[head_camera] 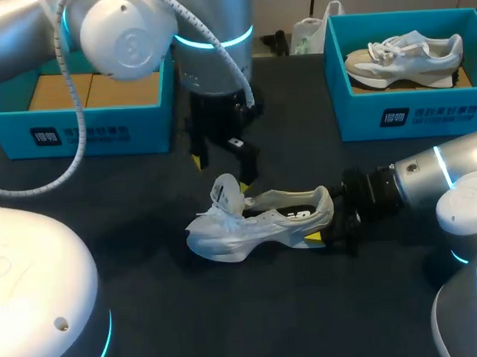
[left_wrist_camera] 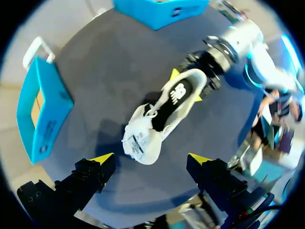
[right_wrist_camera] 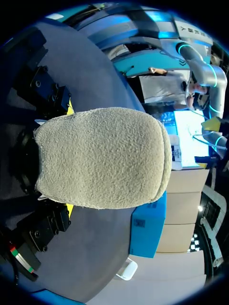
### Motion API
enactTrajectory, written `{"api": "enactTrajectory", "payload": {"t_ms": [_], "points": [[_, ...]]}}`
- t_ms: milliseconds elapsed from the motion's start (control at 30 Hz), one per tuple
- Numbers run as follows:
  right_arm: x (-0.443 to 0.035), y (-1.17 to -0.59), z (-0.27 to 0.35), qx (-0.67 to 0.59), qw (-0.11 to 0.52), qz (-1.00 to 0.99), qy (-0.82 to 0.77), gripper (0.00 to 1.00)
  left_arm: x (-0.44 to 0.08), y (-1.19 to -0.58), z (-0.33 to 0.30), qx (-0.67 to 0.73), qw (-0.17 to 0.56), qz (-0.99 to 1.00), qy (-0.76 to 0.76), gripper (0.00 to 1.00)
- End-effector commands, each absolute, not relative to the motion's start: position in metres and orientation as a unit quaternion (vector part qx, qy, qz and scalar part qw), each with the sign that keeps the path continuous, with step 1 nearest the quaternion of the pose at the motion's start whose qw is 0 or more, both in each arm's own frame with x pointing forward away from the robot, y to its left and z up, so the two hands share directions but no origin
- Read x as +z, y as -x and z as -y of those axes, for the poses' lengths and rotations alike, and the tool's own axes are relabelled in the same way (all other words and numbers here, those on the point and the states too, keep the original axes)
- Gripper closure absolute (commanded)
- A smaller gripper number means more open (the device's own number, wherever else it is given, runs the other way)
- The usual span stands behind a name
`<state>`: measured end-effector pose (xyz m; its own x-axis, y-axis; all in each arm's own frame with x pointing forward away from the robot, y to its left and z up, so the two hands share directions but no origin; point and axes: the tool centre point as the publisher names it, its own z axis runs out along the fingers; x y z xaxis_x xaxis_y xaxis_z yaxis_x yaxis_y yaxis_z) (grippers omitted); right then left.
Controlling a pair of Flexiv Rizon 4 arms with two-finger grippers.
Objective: Take the shoe out of the shoebox, open the shoe tongue, remove and reinsert the insole, then place the shoe into the shoebox
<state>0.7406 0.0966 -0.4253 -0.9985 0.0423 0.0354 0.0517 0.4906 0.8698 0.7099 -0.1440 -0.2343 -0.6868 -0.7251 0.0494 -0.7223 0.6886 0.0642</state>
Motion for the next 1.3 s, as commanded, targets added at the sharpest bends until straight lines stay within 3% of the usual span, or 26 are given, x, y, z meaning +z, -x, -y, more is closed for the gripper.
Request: {"api": "enactTrajectory", "payload": {"t_ms": [33, 667, 700, 733, 767, 833, 867, 1300], "points": [[-0.429, -0.742, -0.101, -0.502, 0.004, 0.865, 0.028, 1.0, -0.232, -0.706, 0.148, 0.024, -0.078, 0.997, -0.003, 0.0], [-0.429, -0.742, -0.101, -0.502, 0.004, 0.865, 0.028, 1.0, -0.24, -0.714, 0.178, 0.081, -0.055, 0.994, 0.05, 0.0], [-0.429, -0.742, -0.101, -0.502, 0.004, 0.865, 0.028, 1.0, -0.242, -0.715, 0.183, 0.085, -0.057, 0.993, 0.052, 0.04], [-0.429, -0.742, -0.101, -0.502, 0.004, 0.865, 0.028, 1.0, -0.244, -0.717, 0.187, 0.085, -0.055, 0.994, 0.05, 0.23], [-0.429, -0.742, -0.101, -0.502, 0.004, 0.865, 0.028, 1.0, -0.247, -0.717, 0.191, 0.082, -0.059, 0.993, 0.054, 0.58], [-0.429, -0.742, -0.101, -0.502, 0.004, 0.865, 0.028, 1.0, -0.251, -0.718, 0.199, 0.085, -0.043, 0.994, 0.059, 0.91], [-0.429, -0.742, -0.101, -0.502, 0.004, 0.865, 0.028, 1.0, -0.253, -0.718, 0.202, 0.091, -0.043, 0.993, 0.065, 1.0], [-0.429, -0.742, -0.101, -0.502, 0.004, 0.865, 0.028, 1.0, -0.3, -0.714, 0.231, 0.119, 0.016, 0.99, 0.073, 1.0]]}}
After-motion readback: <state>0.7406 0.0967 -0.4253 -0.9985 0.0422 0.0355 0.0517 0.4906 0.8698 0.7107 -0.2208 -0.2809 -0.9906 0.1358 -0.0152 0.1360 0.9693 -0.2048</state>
